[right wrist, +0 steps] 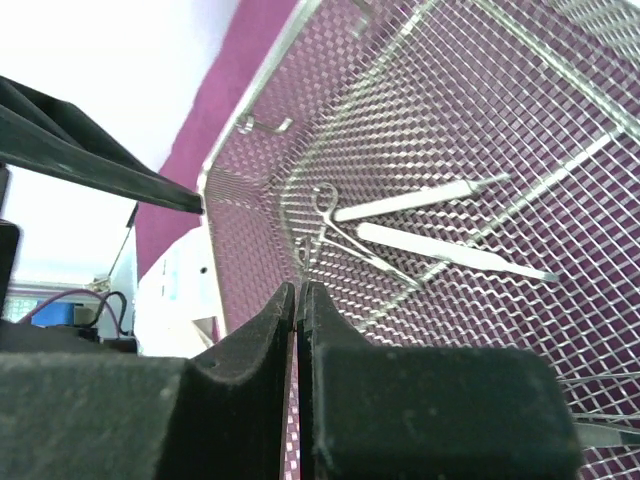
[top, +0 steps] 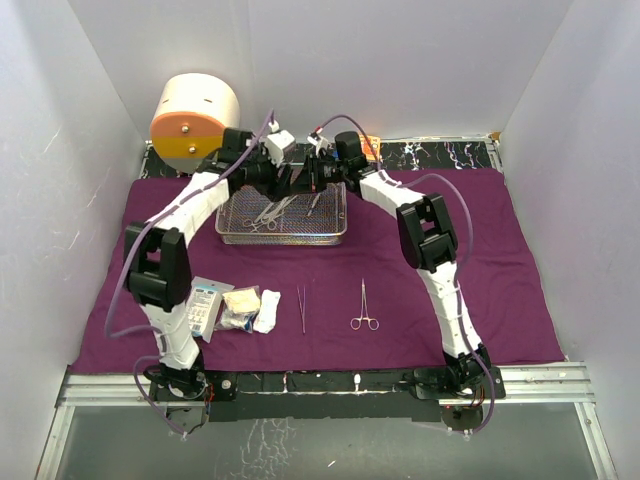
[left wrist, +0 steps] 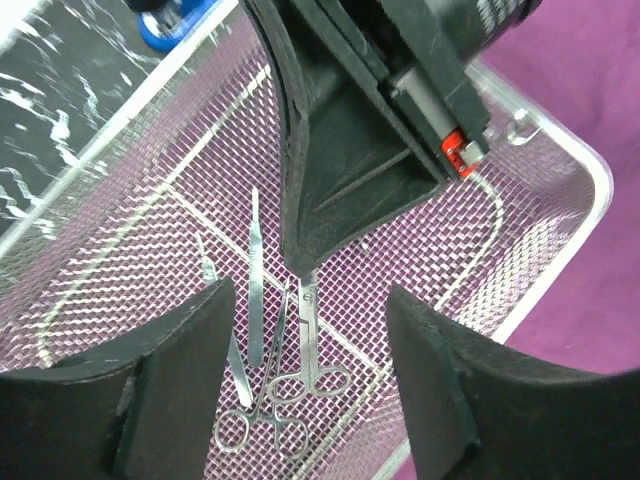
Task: Open and lay out the surgical kit
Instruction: Pick up the medical item from the container.
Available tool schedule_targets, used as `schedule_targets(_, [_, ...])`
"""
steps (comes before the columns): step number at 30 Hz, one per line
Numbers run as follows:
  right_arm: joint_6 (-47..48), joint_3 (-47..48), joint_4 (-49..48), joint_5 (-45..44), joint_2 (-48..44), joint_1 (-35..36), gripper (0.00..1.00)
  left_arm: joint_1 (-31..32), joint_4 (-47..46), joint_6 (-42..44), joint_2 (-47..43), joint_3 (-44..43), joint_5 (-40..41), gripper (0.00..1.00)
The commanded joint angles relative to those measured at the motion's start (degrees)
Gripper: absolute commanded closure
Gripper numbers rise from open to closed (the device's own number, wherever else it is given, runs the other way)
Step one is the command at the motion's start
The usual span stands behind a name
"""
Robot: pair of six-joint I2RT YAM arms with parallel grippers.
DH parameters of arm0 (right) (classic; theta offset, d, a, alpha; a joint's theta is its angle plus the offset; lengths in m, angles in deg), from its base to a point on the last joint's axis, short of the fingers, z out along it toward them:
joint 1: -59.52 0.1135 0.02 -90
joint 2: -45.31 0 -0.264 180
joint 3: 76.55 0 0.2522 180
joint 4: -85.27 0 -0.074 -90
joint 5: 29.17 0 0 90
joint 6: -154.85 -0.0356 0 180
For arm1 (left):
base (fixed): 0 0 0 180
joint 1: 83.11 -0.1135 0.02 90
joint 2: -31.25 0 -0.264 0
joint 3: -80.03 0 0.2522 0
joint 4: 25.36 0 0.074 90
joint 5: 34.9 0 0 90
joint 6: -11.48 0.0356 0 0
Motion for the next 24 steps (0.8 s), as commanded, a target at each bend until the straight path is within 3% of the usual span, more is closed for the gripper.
schedule_targets(1, [-1.2,0.7,-4.8,3.6,-11.6,-0.8,1.00,-0.1,7.2,0.8,-10.9,-5.1,0.0,0.33])
schedule_targets(8, [7.6,-7.9,4.5,6.5,-24.9,-2.6,1.00,-0.2,12.1,-1.0,-16.9,-8.8,2.3,0.14])
schedule_targets(12, [22.1,-11.3,21.0,6.8,-33.0,-3.6,1.00,-0.3,11.2,-2.8,-20.0,-6.2,3.3,0.11])
schedule_targets(18, [49.8,-14.9,54.5,0.6,-42.9,-4.6,1.00,-0.3,9.4,-3.3,-23.2,0.0,4.7,0.10])
schedule_targets(24, [65.8,-28.6,69.0,-5.3,-52.3,-8.9,1.00,-0.2,7.7,-3.7,-24.5,4.4,4.8,0.10])
